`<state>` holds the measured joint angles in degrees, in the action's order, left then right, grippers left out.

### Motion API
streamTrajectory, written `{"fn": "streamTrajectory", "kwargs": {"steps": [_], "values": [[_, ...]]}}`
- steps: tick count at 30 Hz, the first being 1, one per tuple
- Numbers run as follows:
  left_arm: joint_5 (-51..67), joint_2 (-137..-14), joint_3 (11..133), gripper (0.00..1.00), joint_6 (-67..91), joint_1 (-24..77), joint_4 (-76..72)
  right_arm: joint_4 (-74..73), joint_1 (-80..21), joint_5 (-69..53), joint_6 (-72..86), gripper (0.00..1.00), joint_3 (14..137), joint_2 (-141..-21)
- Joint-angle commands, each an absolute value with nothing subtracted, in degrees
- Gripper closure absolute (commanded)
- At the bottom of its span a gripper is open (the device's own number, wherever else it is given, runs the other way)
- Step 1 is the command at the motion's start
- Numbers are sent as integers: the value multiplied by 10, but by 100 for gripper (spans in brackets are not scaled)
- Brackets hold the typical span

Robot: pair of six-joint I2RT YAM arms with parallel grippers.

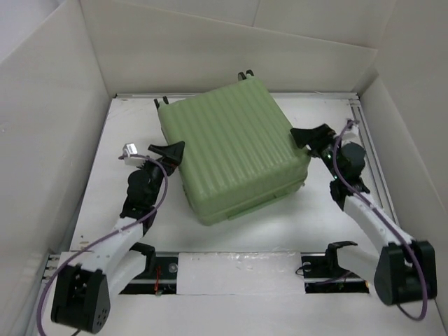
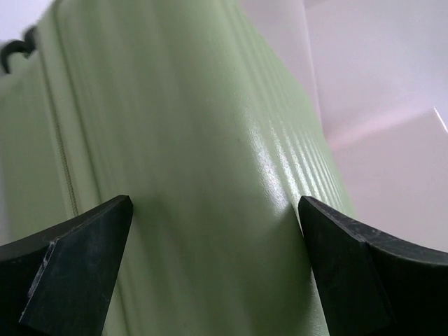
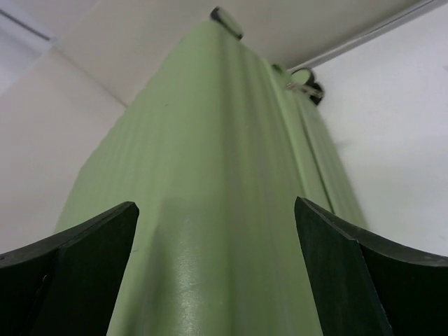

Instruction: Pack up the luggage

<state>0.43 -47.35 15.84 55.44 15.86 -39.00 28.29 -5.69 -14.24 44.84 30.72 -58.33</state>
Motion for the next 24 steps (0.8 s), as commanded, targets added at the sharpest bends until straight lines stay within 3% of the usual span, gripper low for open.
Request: {"fn": "streamTrajectory", "kwargs": {"steps": [1,6,12,20,24], "values": [[126,-578,179,0,551,189,-403,306,-175,-246,495,1,349,-722],[93,-612,247,0,544,189,-408,306,-186,-222,489,1,460,-812],[77,-520,253,0,518,189,-344,306,-143,-246,469,1,492,-798],[3,-322,271,0,465,189,-123,177,-129,-99,350,1,364,-521],[17,-304,271,0,447,189,-56,148,-129,-54,357,3,241,-395]]}}
